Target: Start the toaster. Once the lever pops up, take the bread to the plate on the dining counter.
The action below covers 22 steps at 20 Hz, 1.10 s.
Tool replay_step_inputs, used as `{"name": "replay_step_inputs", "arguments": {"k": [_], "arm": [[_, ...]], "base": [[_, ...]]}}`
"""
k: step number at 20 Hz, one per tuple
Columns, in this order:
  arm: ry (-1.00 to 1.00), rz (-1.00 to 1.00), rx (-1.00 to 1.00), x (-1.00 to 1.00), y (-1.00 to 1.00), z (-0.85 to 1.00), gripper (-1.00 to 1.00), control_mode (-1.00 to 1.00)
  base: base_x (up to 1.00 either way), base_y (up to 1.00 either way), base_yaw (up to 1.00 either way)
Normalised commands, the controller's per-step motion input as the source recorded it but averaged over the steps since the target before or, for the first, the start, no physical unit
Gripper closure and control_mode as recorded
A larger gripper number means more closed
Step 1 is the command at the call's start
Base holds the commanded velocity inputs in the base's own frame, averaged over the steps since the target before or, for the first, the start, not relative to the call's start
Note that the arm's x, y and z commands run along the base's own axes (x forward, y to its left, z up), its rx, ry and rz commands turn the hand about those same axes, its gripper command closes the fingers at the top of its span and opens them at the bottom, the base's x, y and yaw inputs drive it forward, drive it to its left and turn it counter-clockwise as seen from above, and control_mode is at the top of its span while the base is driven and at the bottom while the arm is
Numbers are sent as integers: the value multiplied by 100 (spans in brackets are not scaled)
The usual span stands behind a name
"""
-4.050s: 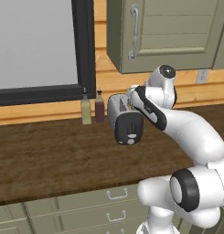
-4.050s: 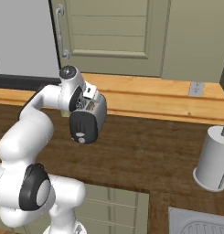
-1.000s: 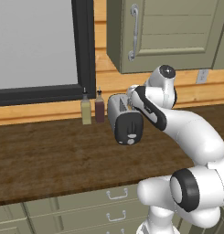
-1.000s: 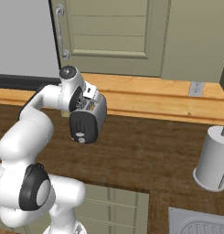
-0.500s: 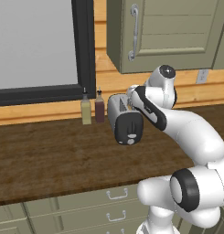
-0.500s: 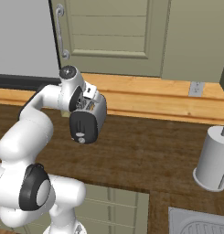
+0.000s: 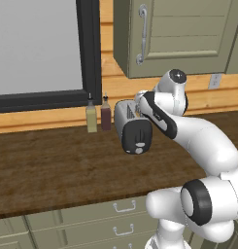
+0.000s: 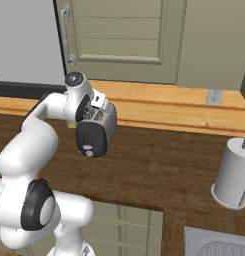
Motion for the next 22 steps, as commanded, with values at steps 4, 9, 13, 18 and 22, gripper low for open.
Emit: {"name": "replay_step_inputs", "arguments": {"k": [4, 9, 13, 18, 22], "arm": [[0, 0, 0, 0, 0, 0, -100, -100], [0, 0, 0, 0, 0, 0, -100, -100], [0, 0, 0, 0, 0, 0, -100, -100], [0, 0, 0, 0, 0, 0, -100, -100], [0, 0, 0, 0, 0, 0, -100, -100]], "base": [[0, 0, 0], [0, 0, 0], [0, 0, 0], [0, 0, 0], [0, 0, 0]]}}
